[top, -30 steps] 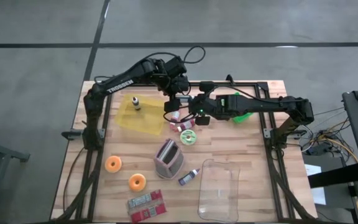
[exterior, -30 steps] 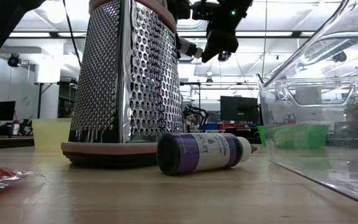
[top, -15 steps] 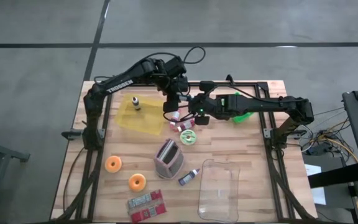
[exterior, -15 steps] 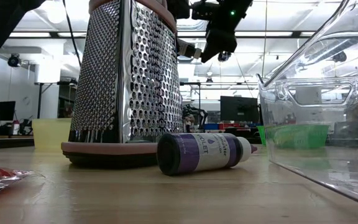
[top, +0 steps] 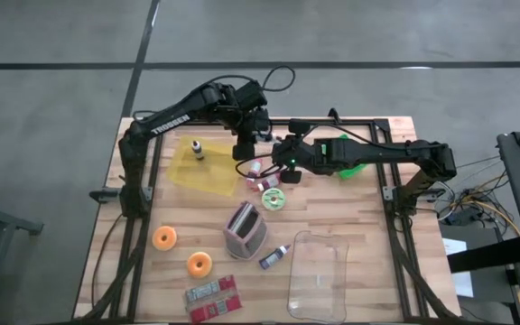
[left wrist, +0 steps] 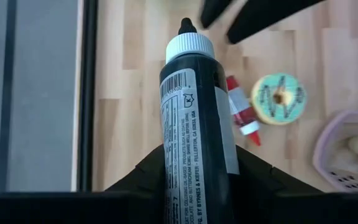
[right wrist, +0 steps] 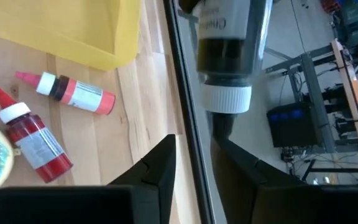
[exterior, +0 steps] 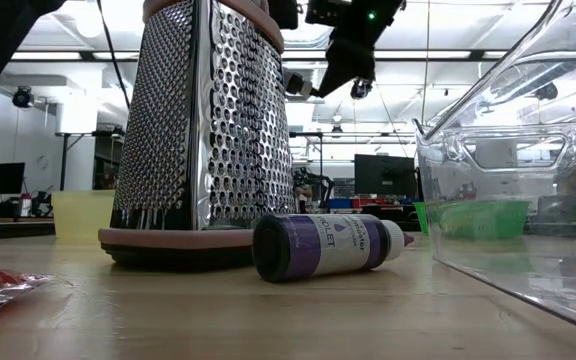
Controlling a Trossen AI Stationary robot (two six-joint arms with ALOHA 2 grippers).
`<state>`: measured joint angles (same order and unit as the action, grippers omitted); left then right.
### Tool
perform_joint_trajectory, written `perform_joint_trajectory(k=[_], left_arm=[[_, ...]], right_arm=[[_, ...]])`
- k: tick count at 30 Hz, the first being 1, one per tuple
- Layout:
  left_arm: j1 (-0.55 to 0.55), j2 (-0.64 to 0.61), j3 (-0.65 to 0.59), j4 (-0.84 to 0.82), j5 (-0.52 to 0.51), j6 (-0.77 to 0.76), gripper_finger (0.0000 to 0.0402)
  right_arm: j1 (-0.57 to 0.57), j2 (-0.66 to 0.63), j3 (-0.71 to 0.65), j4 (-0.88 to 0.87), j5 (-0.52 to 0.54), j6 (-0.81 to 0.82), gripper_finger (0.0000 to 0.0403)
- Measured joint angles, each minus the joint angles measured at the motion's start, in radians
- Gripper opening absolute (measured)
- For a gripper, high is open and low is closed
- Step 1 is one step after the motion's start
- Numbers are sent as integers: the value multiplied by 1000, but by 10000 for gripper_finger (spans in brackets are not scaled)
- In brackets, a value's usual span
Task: Pick & Place Food Item
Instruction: Put the black food coloring into the yellow bin
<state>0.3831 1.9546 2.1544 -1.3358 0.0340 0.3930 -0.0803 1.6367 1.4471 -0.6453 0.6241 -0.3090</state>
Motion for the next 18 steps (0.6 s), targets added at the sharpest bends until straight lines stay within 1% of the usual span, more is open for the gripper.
perform_joint_trajectory(k=[3, 6, 10, 12, 14, 18], left_arm=[[4, -11, -4, -6, 0, -6, 124], [7, -40, -25, -14, -24, -12, 124], [16, -103, -94, -13, -45, -41, 124], [22, -154, -157, 14, -65, -54, 124], [25, -229, -240, 71, -73, -68, 124], [26, -428, -468, 267, -57, -100, 124]], right_arm=[[0, -1, 0, 11, -1, 12, 111], [0, -1, 0, 9, -4, 42, 122], [1, -13, 0, -1, -8, 86, 136], [4, -22, -1, -3, -23, 107, 137], [5, -36, -9, 2, -71, 117, 136], [5, -63, -35, 64, -186, 118, 131]])
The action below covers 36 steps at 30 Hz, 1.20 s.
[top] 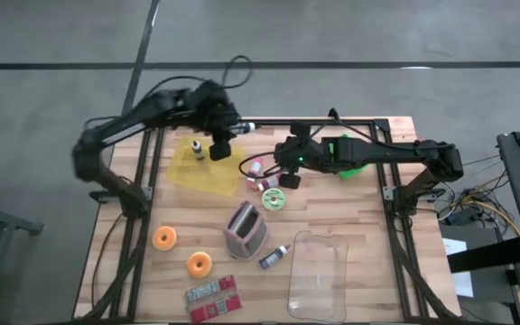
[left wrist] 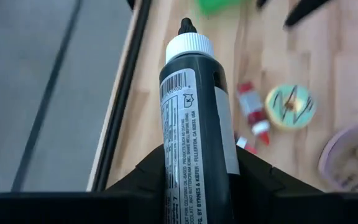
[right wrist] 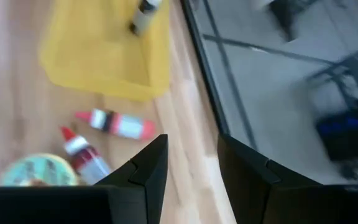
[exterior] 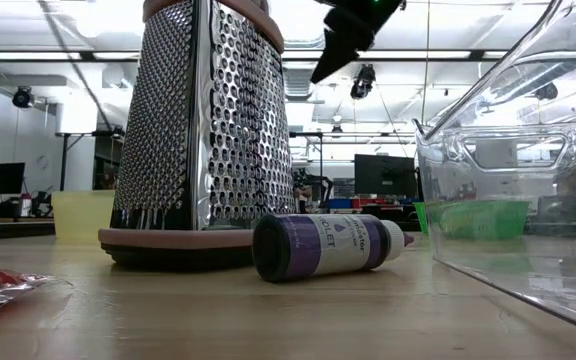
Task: Pick & Place Food Item
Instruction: Put the black food coloring into the yellow bin
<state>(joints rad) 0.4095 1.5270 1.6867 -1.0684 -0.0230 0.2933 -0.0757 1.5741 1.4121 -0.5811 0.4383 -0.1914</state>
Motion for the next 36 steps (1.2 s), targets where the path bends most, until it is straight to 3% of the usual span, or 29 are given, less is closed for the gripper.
perform_joint_trajectory(k=[12, 16, 21, 24, 27, 36], left_arm=[[-33, -611, -792, 928, 172, -135, 124], [-52, -720, -1042, 1259, 182, -161, 124], [-53, -764, -1293, 1653, 188, -197, 124], [-53, -757, -1374, 1764, 199, -210, 124], [-53, -752, -1409, 1791, 199, -220, 124], [-59, -693, -1448, 1818, 212, -217, 124]], right_arm=[[-1, -46, -105, 343, -310, -99, 132], [-1, -51, -113, 441, -385, -124, 132], [-3, -51, -113, 596, -518, -125, 132], [-9, -51, -113, 689, -607, -111, 132], [-30, -51, -103, 708, -626, -98, 137], [-110, 14, 44, 425, -591, -45, 206]])
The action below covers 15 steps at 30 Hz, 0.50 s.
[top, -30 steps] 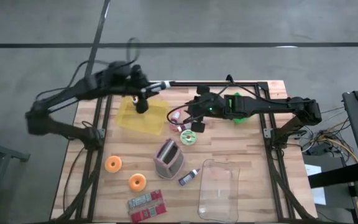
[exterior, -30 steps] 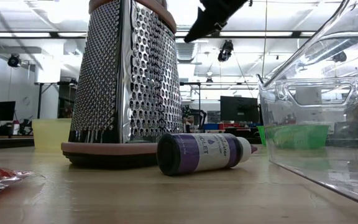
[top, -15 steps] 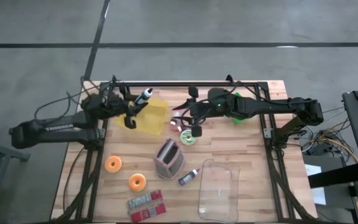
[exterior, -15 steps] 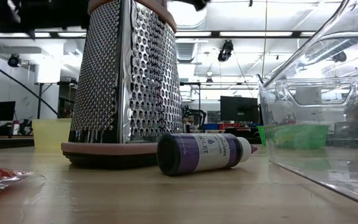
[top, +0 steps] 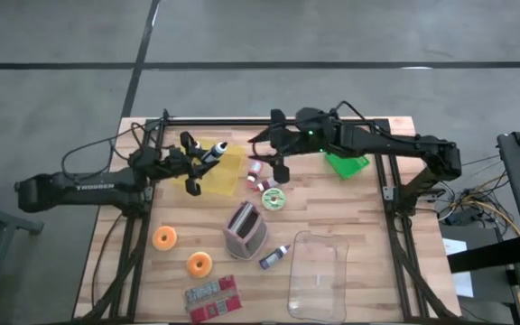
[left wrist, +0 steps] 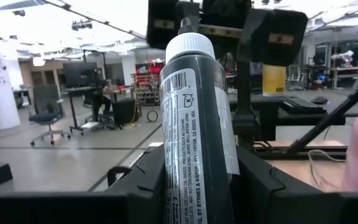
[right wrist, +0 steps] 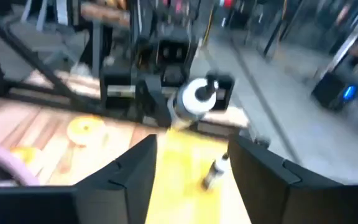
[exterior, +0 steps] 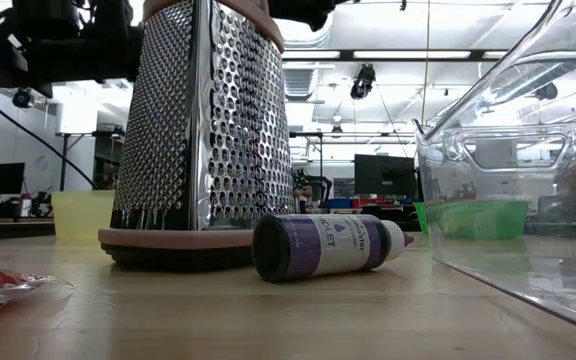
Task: Pick & Place Food Item
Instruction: Put the black food coloring into the yellow bin
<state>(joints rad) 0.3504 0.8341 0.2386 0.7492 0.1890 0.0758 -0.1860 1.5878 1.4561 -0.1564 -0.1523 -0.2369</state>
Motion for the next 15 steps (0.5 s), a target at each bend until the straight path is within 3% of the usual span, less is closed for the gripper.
perform_joint_trajectory(k=[7, 15], left_arm=[[0, 62, 0, 21, 3, 31, 124], [3, 105, -10, 75, -1, 46, 124]], right_arm=[[-3, 83, 177, -224, 51, -104, 257], [-2, 283, 483, -499, 43, -158, 256]])
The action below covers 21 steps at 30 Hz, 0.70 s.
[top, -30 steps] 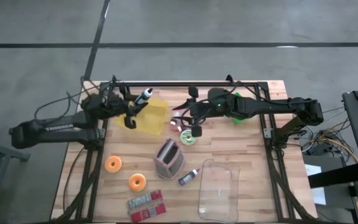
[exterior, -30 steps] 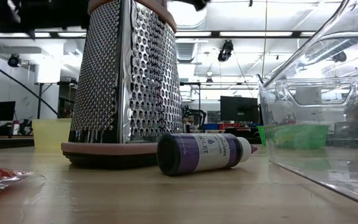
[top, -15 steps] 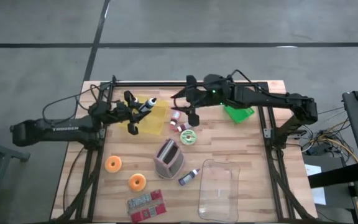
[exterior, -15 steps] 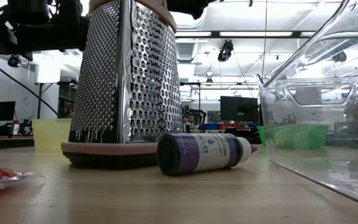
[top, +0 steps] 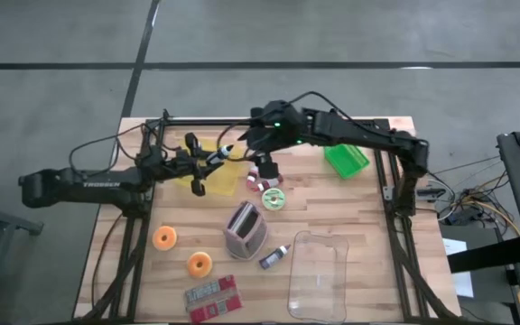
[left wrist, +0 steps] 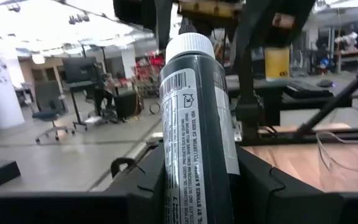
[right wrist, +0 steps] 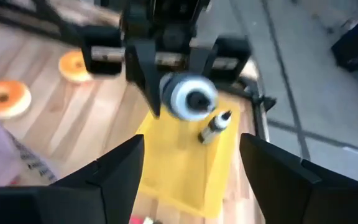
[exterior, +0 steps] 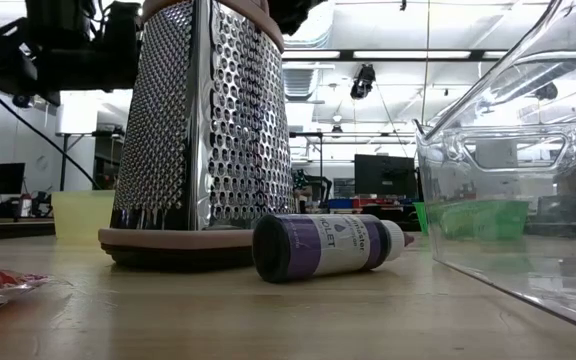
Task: Pick & Place Food Item
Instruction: Put the black food coloring into the yellow bin
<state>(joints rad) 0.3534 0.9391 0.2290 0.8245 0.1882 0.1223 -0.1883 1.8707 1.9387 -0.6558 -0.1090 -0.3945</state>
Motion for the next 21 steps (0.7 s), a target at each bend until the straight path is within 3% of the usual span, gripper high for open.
perform_joint_trajectory(k=[7, 13, 21], left_arm=[[22, -8, -139, 294, -38, -36, 124], [35, -6, -200, 330, -47, -61, 124], [34, 15, -203, 351, -50, -52, 124]], right_arm=[[0, 148, 255, -162, -57, -33, 247], [-1, 224, 416, -244, -81, -69, 247], [-11, 256, 413, -234, -75, -81, 246]])
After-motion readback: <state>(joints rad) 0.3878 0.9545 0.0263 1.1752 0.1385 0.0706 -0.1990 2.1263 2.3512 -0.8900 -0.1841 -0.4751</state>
